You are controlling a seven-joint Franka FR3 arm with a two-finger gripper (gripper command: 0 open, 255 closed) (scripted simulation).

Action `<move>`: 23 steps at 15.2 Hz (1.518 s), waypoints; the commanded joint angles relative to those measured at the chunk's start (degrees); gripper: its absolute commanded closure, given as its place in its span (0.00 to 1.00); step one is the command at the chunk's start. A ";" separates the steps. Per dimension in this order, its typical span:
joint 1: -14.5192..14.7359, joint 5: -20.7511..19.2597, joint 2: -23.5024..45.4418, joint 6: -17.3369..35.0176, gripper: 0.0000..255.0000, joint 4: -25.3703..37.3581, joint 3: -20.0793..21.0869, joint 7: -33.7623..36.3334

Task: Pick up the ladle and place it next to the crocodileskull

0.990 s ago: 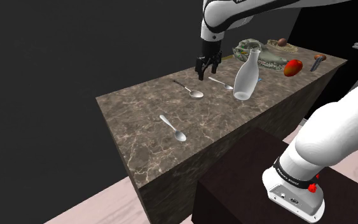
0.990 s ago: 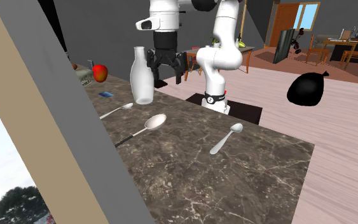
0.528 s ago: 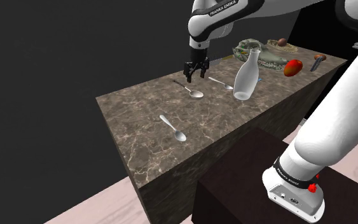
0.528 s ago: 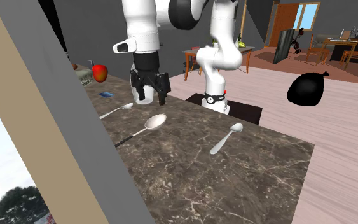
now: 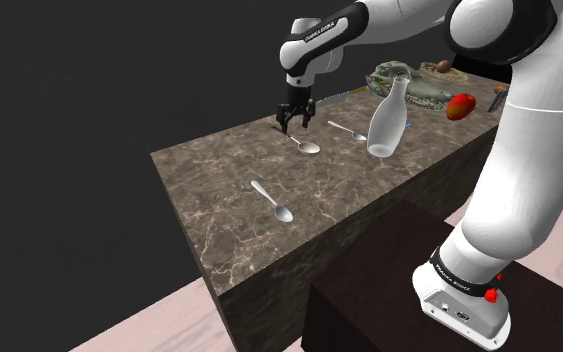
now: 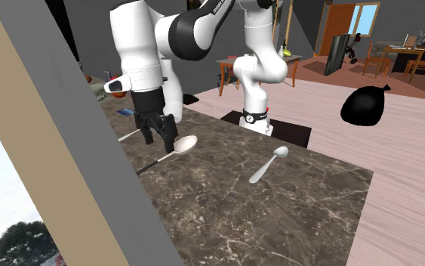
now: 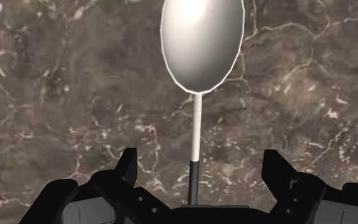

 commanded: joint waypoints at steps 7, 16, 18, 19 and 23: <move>0.18 0.58 3.13 4.73 0.00 -1.56 0.25 -0.18; 0.18 0.58 3.13 4.72 1.00 -1.55 0.25 -0.18; 0.18 0.58 3.13 4.72 1.00 -1.55 0.25 -0.18; 0.18 0.58 3.13 4.72 1.00 -1.55 0.25 -0.18; 0.18 0.58 3.13 4.71 1.00 -1.55 0.25 -0.18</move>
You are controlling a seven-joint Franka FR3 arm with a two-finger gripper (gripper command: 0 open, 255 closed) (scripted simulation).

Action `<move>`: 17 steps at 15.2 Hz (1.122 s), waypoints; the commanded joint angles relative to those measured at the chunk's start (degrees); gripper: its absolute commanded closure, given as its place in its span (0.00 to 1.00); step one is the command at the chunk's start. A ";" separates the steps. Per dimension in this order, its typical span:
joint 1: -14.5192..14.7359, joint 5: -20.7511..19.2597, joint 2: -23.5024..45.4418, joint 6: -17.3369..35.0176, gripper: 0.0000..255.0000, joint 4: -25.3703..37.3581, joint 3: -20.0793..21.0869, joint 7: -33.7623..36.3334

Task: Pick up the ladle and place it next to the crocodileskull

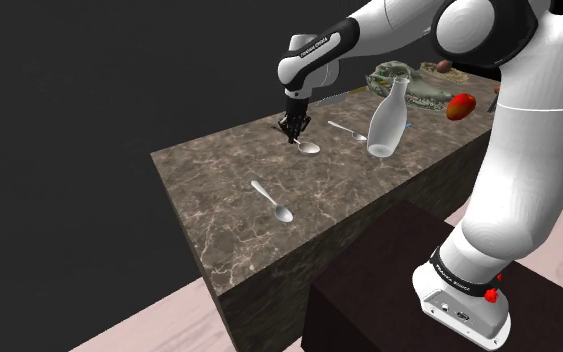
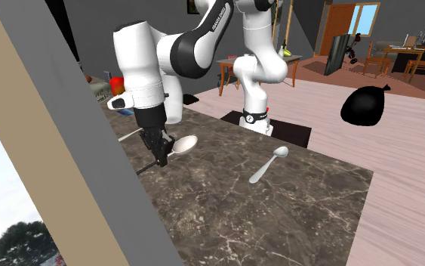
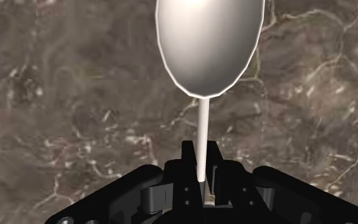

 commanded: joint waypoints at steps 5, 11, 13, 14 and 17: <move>0.00 -0.25 -1.46 -2.61 1.00 1.16 -0.08 0.37; 0.00 -0.58 -3.38 -6.64 1.00 3.30 -0.17 0.90; -0.01 -0.68 -3.94 -8.00 1.00 4.11 -0.20 1.07; -0.01 -0.73 -4.20 -8.69 1.00 4.54 -0.21 1.15; -0.02 -0.86 -4.92 -10.77 1.00 5.91 -0.24 1.41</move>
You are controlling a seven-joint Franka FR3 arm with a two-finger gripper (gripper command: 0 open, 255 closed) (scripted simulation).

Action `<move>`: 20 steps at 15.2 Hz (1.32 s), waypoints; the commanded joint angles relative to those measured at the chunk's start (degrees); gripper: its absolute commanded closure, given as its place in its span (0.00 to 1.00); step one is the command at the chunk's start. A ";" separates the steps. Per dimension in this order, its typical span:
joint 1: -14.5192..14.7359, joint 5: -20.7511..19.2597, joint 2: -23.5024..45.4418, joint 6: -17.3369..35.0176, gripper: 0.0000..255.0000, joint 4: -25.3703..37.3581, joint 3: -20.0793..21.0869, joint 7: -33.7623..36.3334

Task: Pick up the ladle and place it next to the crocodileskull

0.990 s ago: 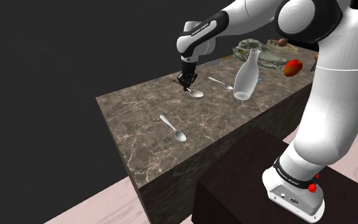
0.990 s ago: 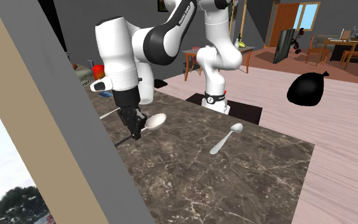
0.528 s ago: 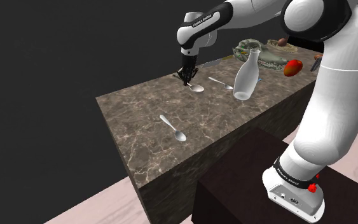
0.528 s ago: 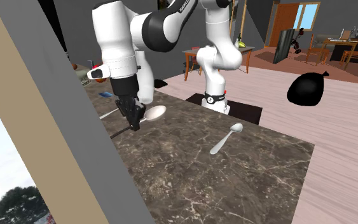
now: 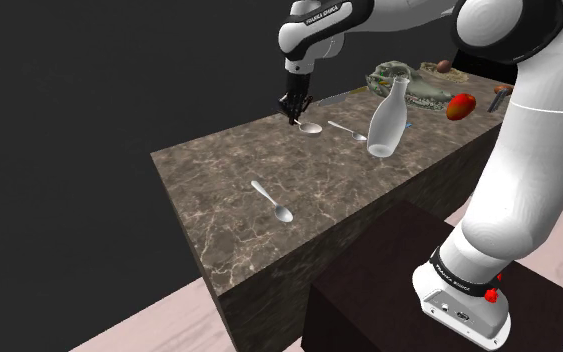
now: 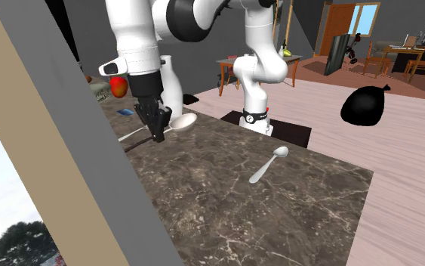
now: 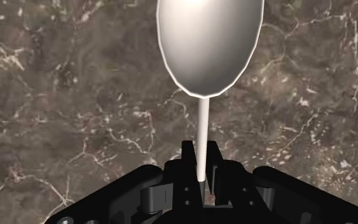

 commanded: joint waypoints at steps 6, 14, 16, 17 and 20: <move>-0.04 -0.28 -1.48 -5.04 1.00 3.56 -0.06 0.57; -0.10 -0.51 -2.37 -10.88 1.00 8.54 -0.12 1.19; -0.12 -0.55 -2.46 -12.37 1.00 9.95 -0.13 1.34; -0.13 -0.57 -2.49 -13.13 1.00 10.68 -0.14 1.41; -0.16 -0.62 -2.50 -15.42 1.00 12.98 -0.15 1.64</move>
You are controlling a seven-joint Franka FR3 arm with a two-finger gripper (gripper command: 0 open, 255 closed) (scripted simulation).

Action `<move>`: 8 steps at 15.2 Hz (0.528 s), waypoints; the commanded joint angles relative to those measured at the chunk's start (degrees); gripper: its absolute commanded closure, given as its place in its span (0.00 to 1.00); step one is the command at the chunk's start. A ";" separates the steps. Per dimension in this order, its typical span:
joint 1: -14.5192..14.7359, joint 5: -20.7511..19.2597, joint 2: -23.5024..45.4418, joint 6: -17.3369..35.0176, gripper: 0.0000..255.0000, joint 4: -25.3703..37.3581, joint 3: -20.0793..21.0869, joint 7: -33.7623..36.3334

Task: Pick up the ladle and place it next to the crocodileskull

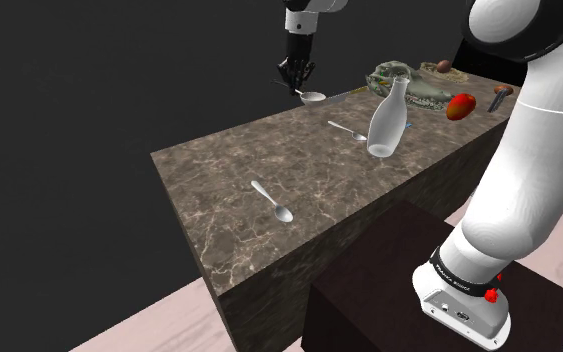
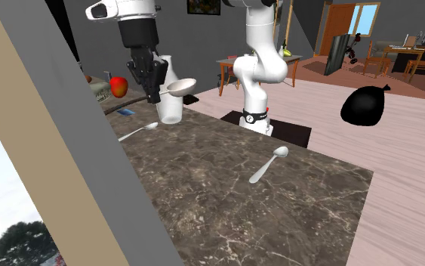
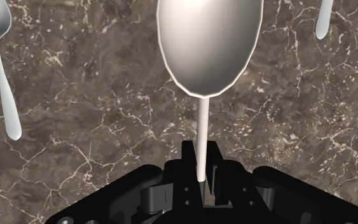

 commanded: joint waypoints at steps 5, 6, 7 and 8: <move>-0.16 -0.06 0.30 -4.69 1.00 4.96 -0.09 0.30; -0.17 -0.07 0.40 -5.45 1.00 5.82 -0.09 0.37; -0.89 -0.02 -0.43 -5.32 1.00 4.73 -0.58 -0.86; -1.60 0.00 -1.20 -5.23 1.00 3.73 -1.07 -2.09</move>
